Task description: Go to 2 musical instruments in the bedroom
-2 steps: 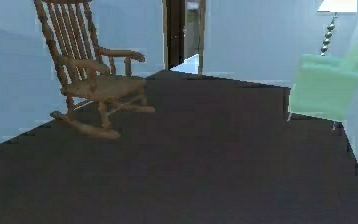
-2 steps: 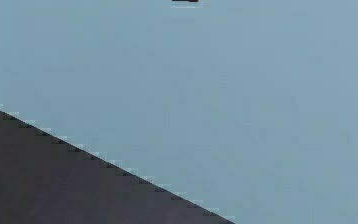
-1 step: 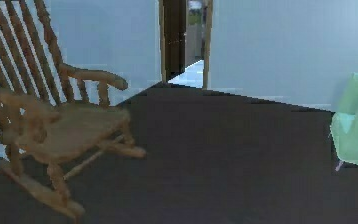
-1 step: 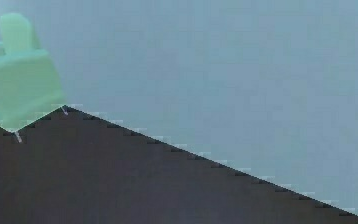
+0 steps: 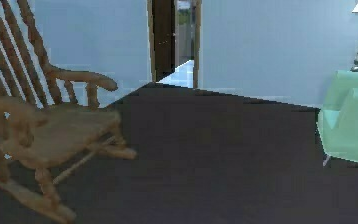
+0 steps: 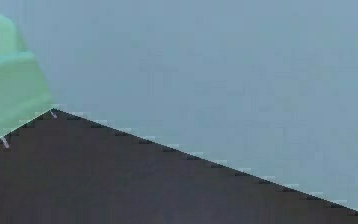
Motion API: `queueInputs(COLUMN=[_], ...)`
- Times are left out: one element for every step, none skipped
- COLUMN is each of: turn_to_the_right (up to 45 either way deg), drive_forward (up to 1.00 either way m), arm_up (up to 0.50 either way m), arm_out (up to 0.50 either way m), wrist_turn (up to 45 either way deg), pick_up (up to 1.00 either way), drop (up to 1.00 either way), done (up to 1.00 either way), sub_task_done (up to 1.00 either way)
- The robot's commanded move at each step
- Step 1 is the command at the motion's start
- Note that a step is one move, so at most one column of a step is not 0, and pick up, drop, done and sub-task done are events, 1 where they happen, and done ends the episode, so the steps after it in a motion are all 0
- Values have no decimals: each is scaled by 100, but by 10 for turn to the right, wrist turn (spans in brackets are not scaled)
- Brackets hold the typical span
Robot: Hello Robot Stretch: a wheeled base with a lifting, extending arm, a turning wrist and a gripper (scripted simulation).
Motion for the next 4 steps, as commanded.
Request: queueInputs(turn_to_the_right=[90, 0, 0, -180], drive_forward=[0, 100, 70, 0], arm_up=[0, 0, 0, 0], arm_out=[0, 0, 0, 0], wrist_turn=[0, 0, 0, 0], pick_up=[0, 0, 0, 0], drop=[0, 0, 0, 0], done=[0, 0, 0, 0], sub_task_done=[0, 0, 0, 0])
